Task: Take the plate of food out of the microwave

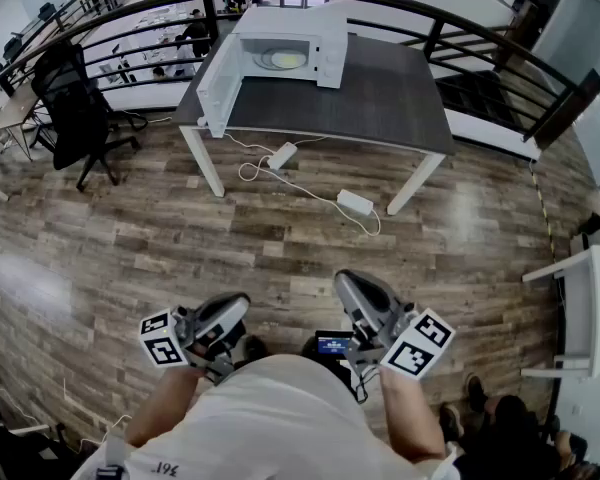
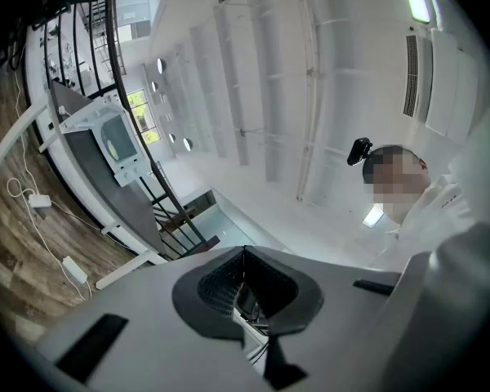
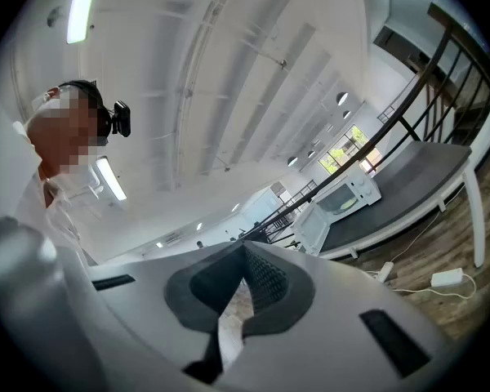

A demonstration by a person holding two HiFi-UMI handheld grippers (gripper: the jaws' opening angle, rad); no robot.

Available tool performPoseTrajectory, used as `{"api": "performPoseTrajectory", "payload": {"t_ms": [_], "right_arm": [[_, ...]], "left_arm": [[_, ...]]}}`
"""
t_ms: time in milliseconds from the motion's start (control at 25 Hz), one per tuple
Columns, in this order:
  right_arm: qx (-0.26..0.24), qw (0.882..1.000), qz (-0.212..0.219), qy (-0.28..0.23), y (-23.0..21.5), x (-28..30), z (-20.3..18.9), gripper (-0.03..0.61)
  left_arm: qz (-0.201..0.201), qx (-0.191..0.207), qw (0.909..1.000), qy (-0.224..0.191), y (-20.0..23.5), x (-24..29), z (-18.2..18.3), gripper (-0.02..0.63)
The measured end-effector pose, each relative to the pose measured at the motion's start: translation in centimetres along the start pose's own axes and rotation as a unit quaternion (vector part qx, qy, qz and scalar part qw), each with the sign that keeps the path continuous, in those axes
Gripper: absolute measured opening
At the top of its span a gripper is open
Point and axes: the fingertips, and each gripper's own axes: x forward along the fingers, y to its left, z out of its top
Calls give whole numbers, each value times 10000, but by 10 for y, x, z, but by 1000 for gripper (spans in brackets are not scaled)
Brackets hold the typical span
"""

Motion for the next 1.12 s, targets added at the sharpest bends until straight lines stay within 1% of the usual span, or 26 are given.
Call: {"api": "performPoseTrajectory", "payload": {"t_ms": [320,600,800,1120], "right_arm": [[-317,9992,-148,180,-12,-10,-1,-11],[-349,9990,-147,249,-24,-17,2,-11],[-421,9987,-163,238,-37,-28,13,-11],[-399,9988,-161,235,-52,-41,24,-11]], "left_arm": [[137,54,9999,-51,6,8,-2,6],[211,40,9997,-87,9,20,-11,8],[228,80,9996,-154,9,34,-16,6],[241,111,9993,-271,8,53,-23,8]]}}
